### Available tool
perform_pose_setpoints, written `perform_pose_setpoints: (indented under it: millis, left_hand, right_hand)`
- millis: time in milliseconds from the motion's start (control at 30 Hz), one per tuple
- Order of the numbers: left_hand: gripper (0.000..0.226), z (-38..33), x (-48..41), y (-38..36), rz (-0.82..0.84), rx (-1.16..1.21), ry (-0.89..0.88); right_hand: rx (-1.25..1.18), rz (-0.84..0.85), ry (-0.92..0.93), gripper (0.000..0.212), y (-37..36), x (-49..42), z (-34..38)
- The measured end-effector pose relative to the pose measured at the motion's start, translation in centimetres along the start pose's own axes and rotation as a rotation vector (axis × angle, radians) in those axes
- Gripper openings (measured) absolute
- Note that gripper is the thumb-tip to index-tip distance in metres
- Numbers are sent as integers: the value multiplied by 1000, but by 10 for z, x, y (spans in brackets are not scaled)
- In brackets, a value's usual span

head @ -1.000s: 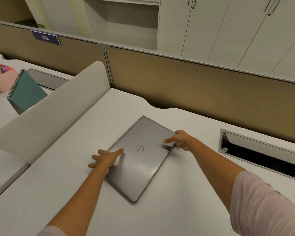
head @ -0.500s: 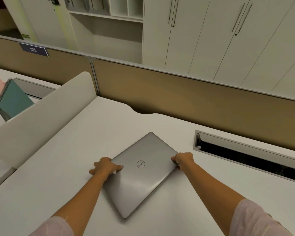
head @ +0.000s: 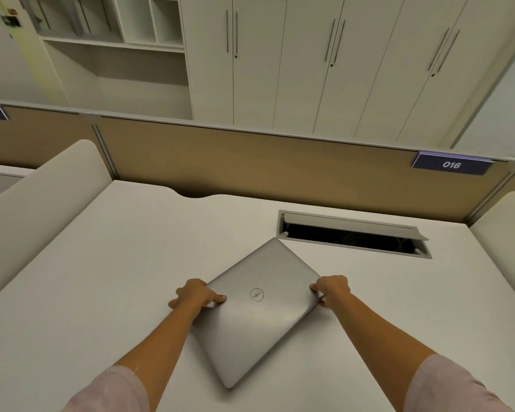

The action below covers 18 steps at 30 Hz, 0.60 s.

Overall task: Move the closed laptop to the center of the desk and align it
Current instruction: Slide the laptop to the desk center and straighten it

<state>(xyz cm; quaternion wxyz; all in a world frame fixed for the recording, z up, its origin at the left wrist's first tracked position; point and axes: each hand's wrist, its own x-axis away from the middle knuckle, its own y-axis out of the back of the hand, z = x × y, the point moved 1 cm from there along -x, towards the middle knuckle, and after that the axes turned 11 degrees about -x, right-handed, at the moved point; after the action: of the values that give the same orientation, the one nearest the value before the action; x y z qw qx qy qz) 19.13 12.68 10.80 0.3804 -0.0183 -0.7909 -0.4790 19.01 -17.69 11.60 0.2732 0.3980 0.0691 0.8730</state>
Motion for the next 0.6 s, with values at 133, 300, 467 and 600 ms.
perform_pose_setpoints:
  millis: [133, 300, 467, 600]
  left_hand:
    - [86, -21, 21, -25, 15, -52, -48]
    - [83, -43, 40, -54, 28, -117, -76]
    - [86, -53, 49, -79, 58, -125, -63]
    - [94, -56, 45, -93, 67, -140, -51]
  right_hand:
    - [-33, -32, -44, 34, 43, -6, -26]
    - [-73, -95, -48, 31, 85, -6, -49]
    - [-199, -81, -41, 37, 113, -13, -69]
    - [-273, -40, -57, 46, 124, -20, -81]
